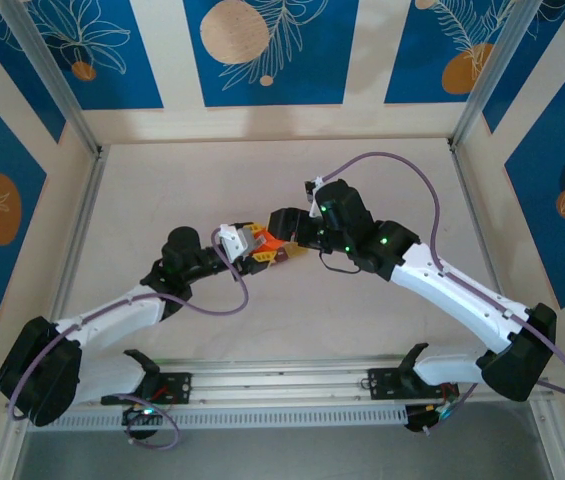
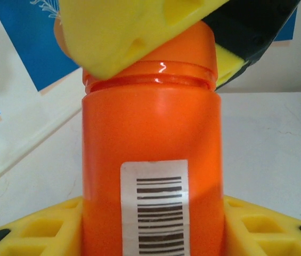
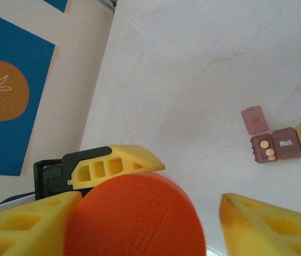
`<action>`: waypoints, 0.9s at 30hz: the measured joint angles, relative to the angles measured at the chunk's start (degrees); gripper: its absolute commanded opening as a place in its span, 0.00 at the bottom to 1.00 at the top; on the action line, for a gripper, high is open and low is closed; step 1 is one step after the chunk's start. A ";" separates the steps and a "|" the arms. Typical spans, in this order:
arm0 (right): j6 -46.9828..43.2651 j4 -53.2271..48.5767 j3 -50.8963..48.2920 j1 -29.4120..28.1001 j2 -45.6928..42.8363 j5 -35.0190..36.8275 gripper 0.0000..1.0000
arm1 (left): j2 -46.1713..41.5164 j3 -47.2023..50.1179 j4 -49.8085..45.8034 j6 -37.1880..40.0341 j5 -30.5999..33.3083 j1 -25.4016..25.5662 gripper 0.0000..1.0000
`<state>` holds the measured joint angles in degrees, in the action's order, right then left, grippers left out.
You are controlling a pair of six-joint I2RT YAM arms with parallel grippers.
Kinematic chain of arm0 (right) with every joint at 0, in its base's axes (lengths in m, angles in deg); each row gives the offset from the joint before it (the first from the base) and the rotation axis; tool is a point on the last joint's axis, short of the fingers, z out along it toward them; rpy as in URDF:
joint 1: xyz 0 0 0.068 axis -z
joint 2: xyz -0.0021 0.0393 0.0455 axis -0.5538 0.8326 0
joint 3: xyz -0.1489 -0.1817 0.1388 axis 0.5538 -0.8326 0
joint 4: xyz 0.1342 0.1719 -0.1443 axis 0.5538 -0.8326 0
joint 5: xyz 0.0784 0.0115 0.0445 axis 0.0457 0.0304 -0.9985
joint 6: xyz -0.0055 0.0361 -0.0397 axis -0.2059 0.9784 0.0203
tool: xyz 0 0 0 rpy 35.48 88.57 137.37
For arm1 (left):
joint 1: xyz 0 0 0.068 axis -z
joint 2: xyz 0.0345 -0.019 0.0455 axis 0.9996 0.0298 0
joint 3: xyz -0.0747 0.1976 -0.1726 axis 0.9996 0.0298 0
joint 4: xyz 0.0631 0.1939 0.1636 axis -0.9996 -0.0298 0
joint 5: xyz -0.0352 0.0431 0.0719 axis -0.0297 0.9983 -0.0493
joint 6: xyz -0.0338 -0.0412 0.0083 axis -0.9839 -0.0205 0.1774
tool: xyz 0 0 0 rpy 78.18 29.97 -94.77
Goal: Sort the pills into containers
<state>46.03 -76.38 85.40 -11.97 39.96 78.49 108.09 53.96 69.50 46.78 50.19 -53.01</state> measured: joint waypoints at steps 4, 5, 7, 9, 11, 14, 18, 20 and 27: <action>-0.17 0.13 0.00 -0.04 -0.04 0.04 0.71 | 0.11 0.00 0.83 -0.24 -0.59 0.11 0.00; -0.22 0.15 0.00 -0.04 -0.11 0.02 0.71 | 0.22 0.00 0.96 -0.44 -0.70 0.11 0.00; -0.81 0.15 0.00 -0.04 -0.39 0.00 0.71 | 0.66 0.00 1.77 -0.94 -1.38 0.11 0.00; -1.53 0.11 0.02 -0.04 -0.76 -0.04 0.71 | 1.05 0.00 2.82 -1.18 -1.99 0.15 0.00; -2.56 -0.11 0.33 0.00 -1.05 -0.15 0.71 | 1.53 0.00 4.13 -1.53 -2.56 0.20 0.00; -4.57 -1.51 2.08 0.48 -1.03 -0.42 0.71 | 2.10 0.00 5.95 -2.01 -3.39 0.22 0.00; -7.63 -2.49 4.59 1.90 -1.11 -1.25 0.71 | 2.47 0.00 7.91 -2.62 -4.13 0.22 0.00; -9.27 -3.26 5.46 2.51 -1.09 -1.95 0.71 | 2.47 0.00 8.50 -2.64 -4.57 0.22 0.00; -22.62 -6.56 10.08 5.92 -0.96 -8.83 0.71 | 2.47 0.00 10.21 -3.34 -6.69 0.20 0.00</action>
<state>23.41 -82.93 95.48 -6.05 39.00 69.66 110.56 53.96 79.71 43.44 43.50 -52.81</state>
